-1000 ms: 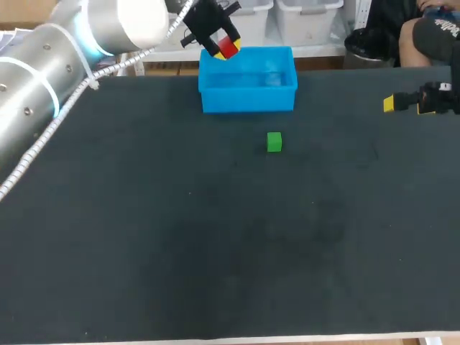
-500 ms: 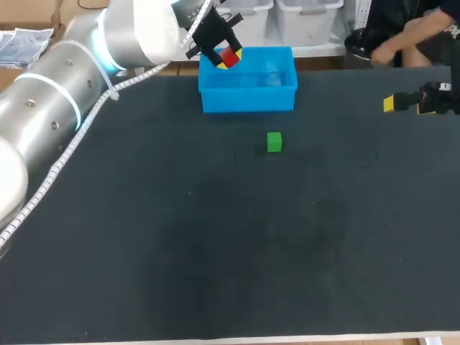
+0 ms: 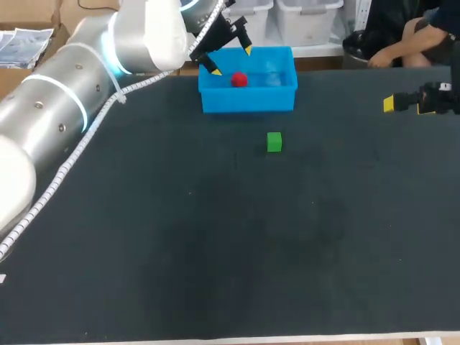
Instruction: Use the left arm to pick the red cube and place it into the blue plastic box first, then use the right arm to grasp the green cube and put it into the same blue plastic box after the first action is fully finished.
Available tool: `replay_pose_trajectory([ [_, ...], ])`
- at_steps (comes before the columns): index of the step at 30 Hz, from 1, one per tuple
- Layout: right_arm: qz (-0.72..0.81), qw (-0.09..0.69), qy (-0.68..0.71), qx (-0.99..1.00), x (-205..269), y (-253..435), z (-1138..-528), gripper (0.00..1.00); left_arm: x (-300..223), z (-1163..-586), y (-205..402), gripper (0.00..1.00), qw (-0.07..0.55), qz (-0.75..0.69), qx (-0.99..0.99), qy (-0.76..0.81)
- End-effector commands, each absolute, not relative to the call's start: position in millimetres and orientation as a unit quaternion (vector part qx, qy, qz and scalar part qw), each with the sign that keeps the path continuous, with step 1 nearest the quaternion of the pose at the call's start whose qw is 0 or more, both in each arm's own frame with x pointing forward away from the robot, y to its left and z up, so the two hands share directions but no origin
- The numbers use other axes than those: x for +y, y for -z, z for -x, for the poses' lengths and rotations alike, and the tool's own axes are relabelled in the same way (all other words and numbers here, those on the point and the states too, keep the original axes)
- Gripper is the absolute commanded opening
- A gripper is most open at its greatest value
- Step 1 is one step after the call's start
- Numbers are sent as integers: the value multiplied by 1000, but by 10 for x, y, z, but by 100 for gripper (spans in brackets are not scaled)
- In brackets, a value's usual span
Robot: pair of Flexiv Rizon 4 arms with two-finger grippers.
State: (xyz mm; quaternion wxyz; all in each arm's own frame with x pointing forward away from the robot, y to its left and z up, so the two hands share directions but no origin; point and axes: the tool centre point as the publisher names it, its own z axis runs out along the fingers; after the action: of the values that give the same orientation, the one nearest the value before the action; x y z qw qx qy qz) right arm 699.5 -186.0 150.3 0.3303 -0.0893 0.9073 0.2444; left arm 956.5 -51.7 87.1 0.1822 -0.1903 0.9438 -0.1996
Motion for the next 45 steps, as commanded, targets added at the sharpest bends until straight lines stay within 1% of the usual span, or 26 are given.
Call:
replay_pose_trajectory([
  [1,89,330,-244,907,-1859,-1504,-6994,100,-502,-9750,-940,100,116,174,958,196],
  [10,89,330,-244,907,-1859,-1504,-6994,100,-468,-9495,-1012,100,124,135,964,191],
  [18,89,330,-244,907,-1859,-1504,-6994,100,-426,-9115,-1094,100,147,65,975,154],
  [26,89,330,-244,907,-1859,-1504,-6994,100,-305,-8780,-1212,100,160,25,976,149],
  [30,89,330,-244,907,-1859,-1504,-6994,100,-244,-8619,-1243,100,159,-6,976,146],
  [38,89,330,-244,907,-1859,-1504,-6994,100,-39,-8272,-1268,100,143,-111,973,144],
  [45,89,330,-244,907,-1859,-1504,-6994,100,194,-8078,-1244,100,135,-159,967,148],
])
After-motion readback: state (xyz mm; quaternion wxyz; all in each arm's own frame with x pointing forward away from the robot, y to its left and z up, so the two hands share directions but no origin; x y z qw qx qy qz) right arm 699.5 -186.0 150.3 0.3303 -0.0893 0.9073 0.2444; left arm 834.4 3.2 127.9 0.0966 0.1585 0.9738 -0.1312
